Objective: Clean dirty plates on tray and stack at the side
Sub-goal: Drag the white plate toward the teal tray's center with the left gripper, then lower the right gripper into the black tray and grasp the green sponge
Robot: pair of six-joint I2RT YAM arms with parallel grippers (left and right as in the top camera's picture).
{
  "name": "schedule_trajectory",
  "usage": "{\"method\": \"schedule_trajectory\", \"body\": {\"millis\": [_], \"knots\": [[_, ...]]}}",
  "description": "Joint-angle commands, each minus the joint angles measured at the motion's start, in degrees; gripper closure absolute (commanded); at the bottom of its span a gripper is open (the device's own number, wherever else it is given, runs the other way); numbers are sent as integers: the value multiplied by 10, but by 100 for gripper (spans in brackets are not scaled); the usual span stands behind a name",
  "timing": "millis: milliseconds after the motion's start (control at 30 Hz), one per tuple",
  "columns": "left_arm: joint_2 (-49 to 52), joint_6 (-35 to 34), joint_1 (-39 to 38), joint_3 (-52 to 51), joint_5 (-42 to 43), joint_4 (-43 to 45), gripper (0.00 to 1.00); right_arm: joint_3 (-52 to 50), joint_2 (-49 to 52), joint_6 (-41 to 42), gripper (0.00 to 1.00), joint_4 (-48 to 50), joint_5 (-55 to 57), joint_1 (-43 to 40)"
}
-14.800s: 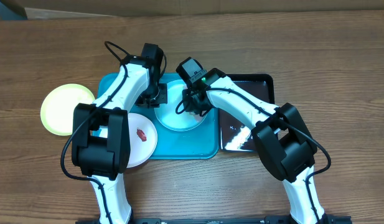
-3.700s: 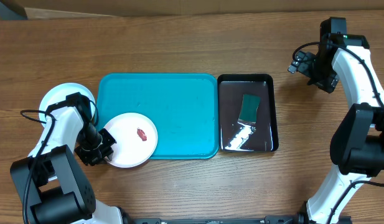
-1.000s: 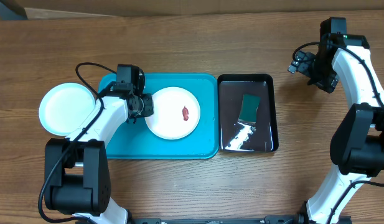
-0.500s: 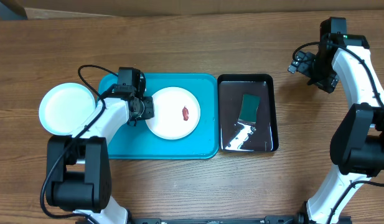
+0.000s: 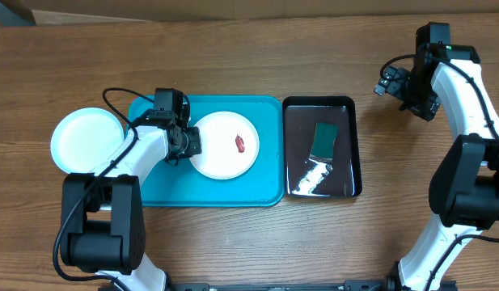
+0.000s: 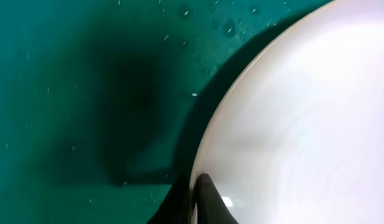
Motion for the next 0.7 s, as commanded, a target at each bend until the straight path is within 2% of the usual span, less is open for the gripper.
{"method": "schedule_trajectory", "body": {"millis": [0, 100, 233, 533, 667], "knots": [[9, -33, -2, -10, -12, -15, 88, 8, -13, -2, 0, 2, -1, 2], [9, -32, -1, -10, -12, -15, 88, 8, -13, -2, 0, 2, -1, 2], [9, -33, -1, -10, -12, -12, 96, 8, -13, -2, 0, 2, -1, 2], [9, -32, -1, -10, -12, -10, 96, 8, -13, 2, 0, 16, -2, 2], [9, -33, -1, -10, -12, -10, 96, 8, -13, 2, 0, -38, -73, 2]]}}
